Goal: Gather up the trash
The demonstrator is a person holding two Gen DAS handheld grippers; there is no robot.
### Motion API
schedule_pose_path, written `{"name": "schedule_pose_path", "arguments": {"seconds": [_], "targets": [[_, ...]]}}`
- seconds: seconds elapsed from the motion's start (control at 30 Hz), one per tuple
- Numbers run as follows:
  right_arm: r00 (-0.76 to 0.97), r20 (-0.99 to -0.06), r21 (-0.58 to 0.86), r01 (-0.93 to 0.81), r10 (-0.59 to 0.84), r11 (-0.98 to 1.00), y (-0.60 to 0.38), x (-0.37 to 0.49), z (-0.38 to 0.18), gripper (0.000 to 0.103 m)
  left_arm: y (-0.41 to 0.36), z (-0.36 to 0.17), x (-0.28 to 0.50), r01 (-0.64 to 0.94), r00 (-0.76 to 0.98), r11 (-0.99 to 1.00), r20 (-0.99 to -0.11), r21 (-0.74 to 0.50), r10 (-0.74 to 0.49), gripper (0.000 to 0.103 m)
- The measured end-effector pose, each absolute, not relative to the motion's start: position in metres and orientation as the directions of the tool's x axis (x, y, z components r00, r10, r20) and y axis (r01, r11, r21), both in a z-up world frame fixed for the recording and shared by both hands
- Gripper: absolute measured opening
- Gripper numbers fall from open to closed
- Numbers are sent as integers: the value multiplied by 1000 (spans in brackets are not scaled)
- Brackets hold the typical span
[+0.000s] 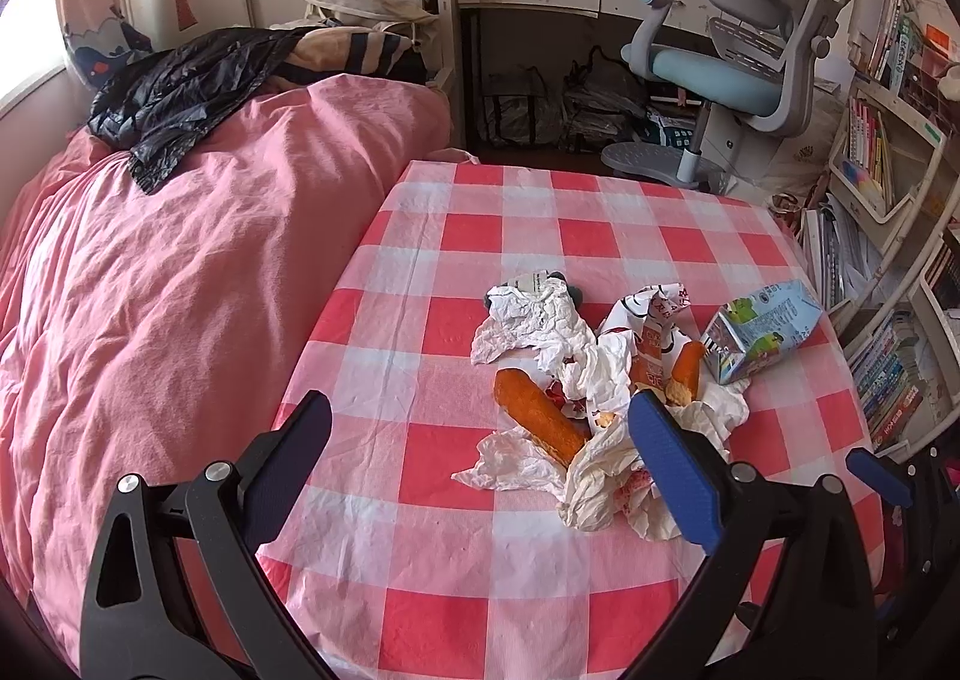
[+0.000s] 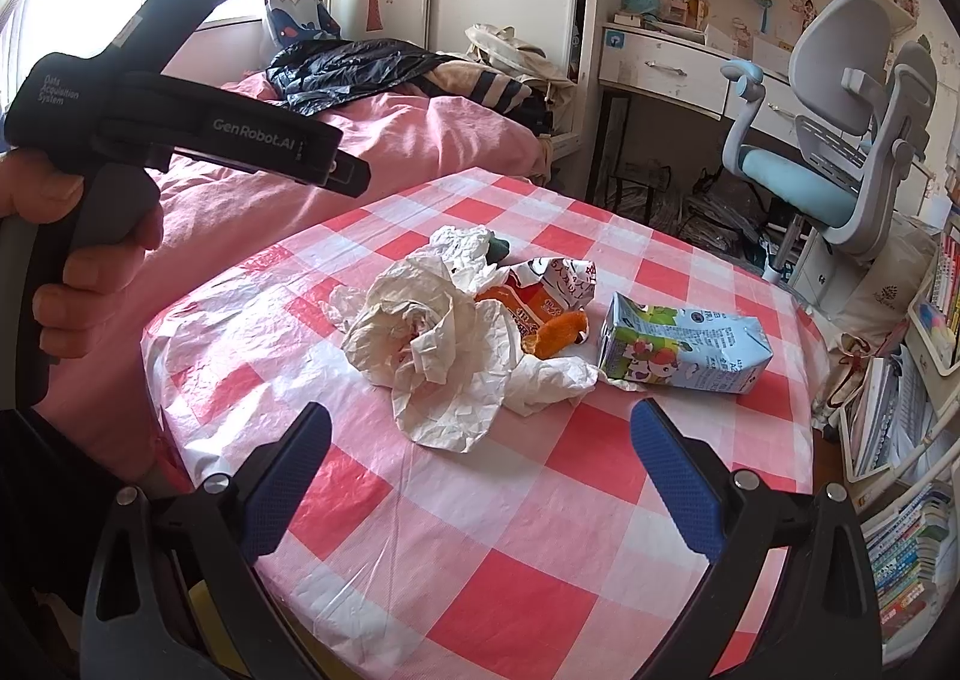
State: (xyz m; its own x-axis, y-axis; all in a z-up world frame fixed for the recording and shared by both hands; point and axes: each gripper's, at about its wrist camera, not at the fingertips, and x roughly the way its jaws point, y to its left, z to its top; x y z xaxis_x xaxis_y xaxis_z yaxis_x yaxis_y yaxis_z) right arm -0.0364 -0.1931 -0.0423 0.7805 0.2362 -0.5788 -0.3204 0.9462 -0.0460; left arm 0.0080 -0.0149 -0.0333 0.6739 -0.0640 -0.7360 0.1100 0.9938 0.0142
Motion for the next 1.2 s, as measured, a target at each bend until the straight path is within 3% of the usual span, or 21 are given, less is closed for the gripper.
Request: {"name": "schedule_pose_path", "arguments": {"seconds": [1.2], "targets": [[765, -594, -53, -346, 249, 937, -190, -38, -46, 96, -15, -33, 6, 117, 681, 993, -730, 26, -61, 96]]}}
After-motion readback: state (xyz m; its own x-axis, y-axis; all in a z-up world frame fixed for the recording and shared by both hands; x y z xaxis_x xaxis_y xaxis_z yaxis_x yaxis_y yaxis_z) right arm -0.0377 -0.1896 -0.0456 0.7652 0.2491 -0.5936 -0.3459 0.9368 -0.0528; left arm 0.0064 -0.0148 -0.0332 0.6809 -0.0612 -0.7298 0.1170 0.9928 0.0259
